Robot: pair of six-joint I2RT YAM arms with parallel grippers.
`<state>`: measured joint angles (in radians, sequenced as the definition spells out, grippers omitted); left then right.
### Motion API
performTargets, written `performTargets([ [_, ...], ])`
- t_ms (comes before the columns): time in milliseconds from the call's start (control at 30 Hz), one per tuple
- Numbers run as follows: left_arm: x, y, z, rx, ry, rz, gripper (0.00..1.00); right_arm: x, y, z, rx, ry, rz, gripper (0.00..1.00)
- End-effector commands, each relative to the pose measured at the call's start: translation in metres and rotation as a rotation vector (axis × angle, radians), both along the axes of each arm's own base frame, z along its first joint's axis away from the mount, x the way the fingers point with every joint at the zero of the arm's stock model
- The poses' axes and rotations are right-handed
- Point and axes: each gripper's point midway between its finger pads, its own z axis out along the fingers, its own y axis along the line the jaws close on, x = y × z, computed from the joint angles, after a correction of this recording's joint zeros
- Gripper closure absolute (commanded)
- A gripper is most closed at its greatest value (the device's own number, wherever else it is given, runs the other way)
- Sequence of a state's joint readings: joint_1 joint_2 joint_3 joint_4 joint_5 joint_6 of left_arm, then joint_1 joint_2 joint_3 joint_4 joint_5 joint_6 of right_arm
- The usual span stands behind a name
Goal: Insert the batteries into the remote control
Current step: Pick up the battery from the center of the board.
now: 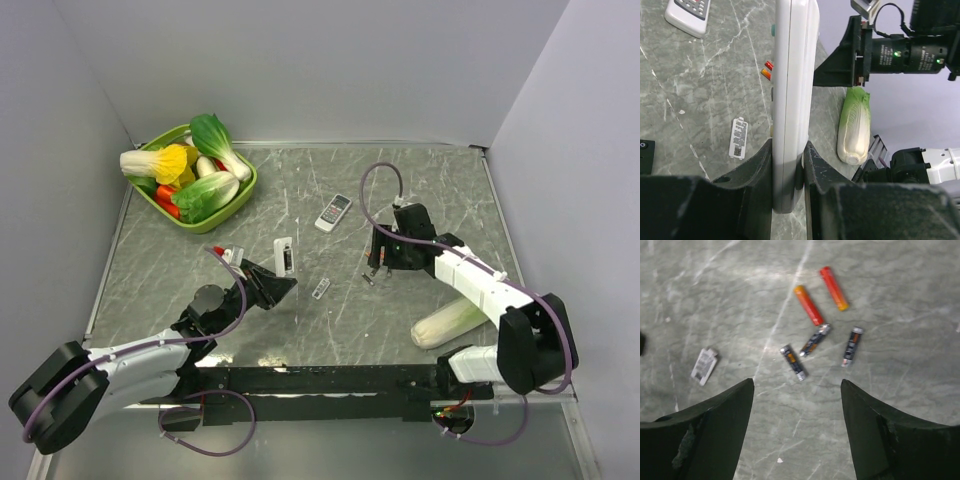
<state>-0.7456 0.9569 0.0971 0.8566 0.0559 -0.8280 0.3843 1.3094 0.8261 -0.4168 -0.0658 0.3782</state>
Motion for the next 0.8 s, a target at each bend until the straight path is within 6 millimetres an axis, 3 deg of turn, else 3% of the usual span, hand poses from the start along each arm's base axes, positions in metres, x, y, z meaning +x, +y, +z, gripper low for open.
performTargets([
  [0, -0.001, -0.003, 0.023, -0.044, -0.078, -0.021, 0.99, 0.003, -0.022, -0.018, -0.028, 0.073, -0.128, 0.30],
  [200, 0.000, -0.003, 0.024, -0.038, -0.089, -0.024, 0.99, 0.007, -0.028, -0.038, -0.069, 0.124, -0.148, 0.53],
  [367, -0.001, -0.003, 0.026, -0.041, -0.093, -0.032, 0.99, 0.011, -0.032, -0.054, -0.109, 0.161, -0.162, 0.59],
  [767, -0.001, -0.004, 0.027, -0.039, -0.095, -0.035, 0.99, 0.017, -0.035, -0.067, -0.151, 0.190, -0.170, 0.67],
])
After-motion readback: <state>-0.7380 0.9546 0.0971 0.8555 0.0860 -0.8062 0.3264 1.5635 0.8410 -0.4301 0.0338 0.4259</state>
